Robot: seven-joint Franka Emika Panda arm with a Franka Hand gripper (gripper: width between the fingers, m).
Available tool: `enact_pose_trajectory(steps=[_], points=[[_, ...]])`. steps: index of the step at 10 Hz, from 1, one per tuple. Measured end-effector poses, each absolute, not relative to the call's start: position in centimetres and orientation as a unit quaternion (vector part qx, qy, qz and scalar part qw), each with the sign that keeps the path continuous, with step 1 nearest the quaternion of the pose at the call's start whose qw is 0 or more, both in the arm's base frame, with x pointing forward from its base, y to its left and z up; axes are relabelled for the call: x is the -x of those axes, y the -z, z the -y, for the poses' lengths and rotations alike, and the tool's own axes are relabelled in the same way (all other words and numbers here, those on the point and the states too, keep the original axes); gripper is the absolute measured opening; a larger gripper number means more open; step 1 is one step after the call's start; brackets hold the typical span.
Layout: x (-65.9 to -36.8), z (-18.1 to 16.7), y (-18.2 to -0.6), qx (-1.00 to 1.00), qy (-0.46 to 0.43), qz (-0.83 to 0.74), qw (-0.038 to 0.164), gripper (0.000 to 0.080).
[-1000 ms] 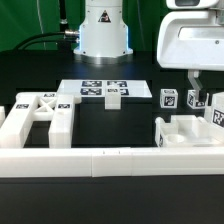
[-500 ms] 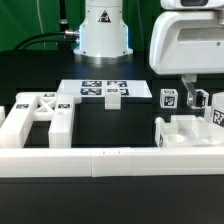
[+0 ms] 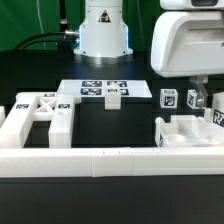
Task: Assemble chair
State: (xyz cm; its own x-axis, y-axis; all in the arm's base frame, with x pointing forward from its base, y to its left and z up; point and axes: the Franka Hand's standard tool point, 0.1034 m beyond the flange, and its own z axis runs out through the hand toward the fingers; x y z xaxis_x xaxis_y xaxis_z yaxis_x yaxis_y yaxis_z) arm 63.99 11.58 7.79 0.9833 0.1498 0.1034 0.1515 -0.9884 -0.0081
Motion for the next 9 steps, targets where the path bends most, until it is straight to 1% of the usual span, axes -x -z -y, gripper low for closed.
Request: enact_pose_trajectory(steps=[1, 2, 3, 4, 6, 9], points=[[-63.99, -11.59, -7.79, 0.996, 0.051, 0.073, 0.008, 0.0308], [-63.99, -11.59, -7.79, 0.997, 0.051, 0.058, 0.009, 0.0285], [-63.98, -11.61, -7.78, 0.998, 0.051, 0.047, 0.011, 0.0285], [-63.96, -11.66, -7.77, 0.999, 0.051, -0.003, 0.015, 0.0285], [-63.78, -11.75, -7.77, 0.991, 0.061, -0.116, 0.023, 0.0285], [-63.33, -12.14, -7.76, 0.950, 0.053, -0.307, 0.029, 0.0285]])
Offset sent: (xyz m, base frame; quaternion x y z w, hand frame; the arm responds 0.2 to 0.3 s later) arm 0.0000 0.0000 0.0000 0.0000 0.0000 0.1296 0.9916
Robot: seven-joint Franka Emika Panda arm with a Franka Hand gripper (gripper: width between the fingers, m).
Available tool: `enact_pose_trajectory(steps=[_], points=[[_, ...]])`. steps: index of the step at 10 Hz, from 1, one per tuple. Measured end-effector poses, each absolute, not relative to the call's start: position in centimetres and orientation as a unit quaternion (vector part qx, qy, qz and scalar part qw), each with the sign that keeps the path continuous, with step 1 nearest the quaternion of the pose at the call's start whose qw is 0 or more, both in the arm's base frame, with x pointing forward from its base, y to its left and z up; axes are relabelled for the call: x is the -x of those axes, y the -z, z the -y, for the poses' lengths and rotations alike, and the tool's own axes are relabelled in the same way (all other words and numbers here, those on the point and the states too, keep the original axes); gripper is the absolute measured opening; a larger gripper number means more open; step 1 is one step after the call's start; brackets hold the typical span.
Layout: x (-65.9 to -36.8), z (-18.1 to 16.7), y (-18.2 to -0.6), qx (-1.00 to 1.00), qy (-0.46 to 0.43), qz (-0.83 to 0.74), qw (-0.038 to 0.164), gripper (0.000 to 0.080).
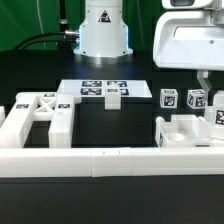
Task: Assemble chair
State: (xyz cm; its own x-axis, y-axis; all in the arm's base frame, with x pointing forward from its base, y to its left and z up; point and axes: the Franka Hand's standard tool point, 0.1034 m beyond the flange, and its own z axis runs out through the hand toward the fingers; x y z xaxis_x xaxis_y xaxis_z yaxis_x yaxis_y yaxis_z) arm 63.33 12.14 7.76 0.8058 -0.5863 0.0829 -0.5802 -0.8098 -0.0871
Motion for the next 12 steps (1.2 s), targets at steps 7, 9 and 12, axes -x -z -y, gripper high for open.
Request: enact_pose_trajectory(steps=[7, 9, 12], points=[[-63.31, -12.35, -7.79, 0.851, 0.051, -0.522, 0.038, 0.0290], [-63.25, -12.37, -7.86, 0.874, 0.046, -0.484, 0.030, 0.0494], [-63.14, -12.64, -7.74, 0.925, 0.047, -0.376, 0.018, 0.0644]])
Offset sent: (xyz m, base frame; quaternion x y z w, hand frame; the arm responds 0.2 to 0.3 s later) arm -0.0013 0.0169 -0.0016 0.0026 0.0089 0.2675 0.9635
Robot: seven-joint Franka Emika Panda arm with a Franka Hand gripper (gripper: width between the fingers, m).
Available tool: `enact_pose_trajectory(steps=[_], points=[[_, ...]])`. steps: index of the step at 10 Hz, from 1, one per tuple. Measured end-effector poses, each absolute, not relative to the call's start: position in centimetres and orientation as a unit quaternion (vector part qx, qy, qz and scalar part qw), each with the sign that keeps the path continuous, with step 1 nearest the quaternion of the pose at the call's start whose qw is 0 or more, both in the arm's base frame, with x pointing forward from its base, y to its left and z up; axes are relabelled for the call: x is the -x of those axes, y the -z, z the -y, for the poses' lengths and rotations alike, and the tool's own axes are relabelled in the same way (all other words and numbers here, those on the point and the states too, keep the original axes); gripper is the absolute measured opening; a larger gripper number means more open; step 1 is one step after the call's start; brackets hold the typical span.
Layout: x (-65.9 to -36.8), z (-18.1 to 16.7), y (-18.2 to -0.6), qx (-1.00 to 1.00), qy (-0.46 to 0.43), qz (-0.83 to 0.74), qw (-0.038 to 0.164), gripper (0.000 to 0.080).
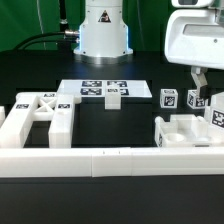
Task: Assemble chair
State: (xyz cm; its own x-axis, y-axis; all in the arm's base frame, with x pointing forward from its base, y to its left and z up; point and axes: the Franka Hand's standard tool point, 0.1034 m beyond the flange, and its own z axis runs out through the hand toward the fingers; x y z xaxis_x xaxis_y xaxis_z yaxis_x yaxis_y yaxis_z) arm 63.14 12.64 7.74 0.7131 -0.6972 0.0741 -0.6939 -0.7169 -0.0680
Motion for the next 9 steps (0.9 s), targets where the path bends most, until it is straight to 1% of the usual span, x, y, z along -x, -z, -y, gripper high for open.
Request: enact_pose_trajectory(steps=[2, 3, 4, 5, 7, 9], points=[[-63.1, -12.6, -7.7, 0.951, 0.048, -0.306, 0.014, 0.0648], [-63.1, -12.7, -7.8, 0.966, 0.044, -0.257, 0.004, 0.0649], [-63.2, -13.0, -8.0, 0.970, 0.044, -0.240, 0.002, 0.0649], [-63.2, -13.0, -7.9, 0.981, 0.045, -0.191, -0.001, 0.0649], [-63.3, -12.4, -7.9, 0.992, 0.046, -0.117, -0.005, 0.0649], [-63.7, -11.1, -8.0, 0.999, 0.049, 0.000, -0.008, 0.0649]])
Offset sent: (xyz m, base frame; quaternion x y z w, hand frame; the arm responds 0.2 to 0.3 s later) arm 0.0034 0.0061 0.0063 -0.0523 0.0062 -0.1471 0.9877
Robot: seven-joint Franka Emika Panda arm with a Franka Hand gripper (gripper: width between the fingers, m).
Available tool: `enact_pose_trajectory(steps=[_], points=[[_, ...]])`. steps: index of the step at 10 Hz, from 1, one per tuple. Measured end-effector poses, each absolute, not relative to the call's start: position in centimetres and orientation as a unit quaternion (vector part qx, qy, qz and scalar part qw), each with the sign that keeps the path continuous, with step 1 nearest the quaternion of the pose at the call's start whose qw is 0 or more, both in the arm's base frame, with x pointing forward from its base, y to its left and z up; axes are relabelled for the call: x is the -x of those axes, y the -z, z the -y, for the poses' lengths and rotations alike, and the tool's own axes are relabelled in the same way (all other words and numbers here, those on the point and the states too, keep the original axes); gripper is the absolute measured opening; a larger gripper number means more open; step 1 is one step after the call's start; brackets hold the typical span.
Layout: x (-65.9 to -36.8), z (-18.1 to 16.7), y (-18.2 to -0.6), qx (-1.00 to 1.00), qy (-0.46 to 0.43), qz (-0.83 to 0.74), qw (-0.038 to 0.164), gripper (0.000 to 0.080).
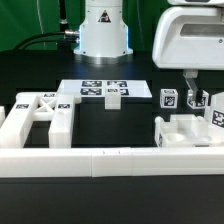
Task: Assemble chair
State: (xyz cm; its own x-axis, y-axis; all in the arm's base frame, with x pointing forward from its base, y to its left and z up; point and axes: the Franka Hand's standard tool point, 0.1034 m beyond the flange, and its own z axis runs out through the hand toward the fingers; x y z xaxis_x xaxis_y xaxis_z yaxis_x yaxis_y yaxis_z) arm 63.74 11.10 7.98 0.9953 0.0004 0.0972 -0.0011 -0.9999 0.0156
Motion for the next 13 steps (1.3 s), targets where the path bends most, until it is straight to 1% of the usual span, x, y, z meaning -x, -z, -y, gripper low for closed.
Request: enact_pose_trajectory(steps=[3, 5, 8, 9, 10, 11, 12, 13], points=[[-63.6, -10.1, -8.0, -0.996, -0.029, -0.090, 0.003, 0.0649], [-63.5, -10.8, -8.2, -0.993, -0.010, -0.116, 0.000, 0.0649], [-63.5, -11.3, -8.2, -0.992, -0.010, -0.122, 0.000, 0.0649], [-63.5, -11.3, -8.2, -0.993, -0.011, -0.121, 0.000, 0.0554], [-63.5, -11.3, -8.1, -0.993, -0.011, -0.121, 0.000, 0.0554], [-63.5, -11.3, -8.1, -0.994, -0.011, -0.113, 0.000, 0.0371], [-63.5, -11.3, -8.1, -0.994, -0.011, -0.104, 0.000, 0.0285], [-63.5, -11.3, -8.1, -0.994, -0.011, -0.105, 0.000, 0.0285]])
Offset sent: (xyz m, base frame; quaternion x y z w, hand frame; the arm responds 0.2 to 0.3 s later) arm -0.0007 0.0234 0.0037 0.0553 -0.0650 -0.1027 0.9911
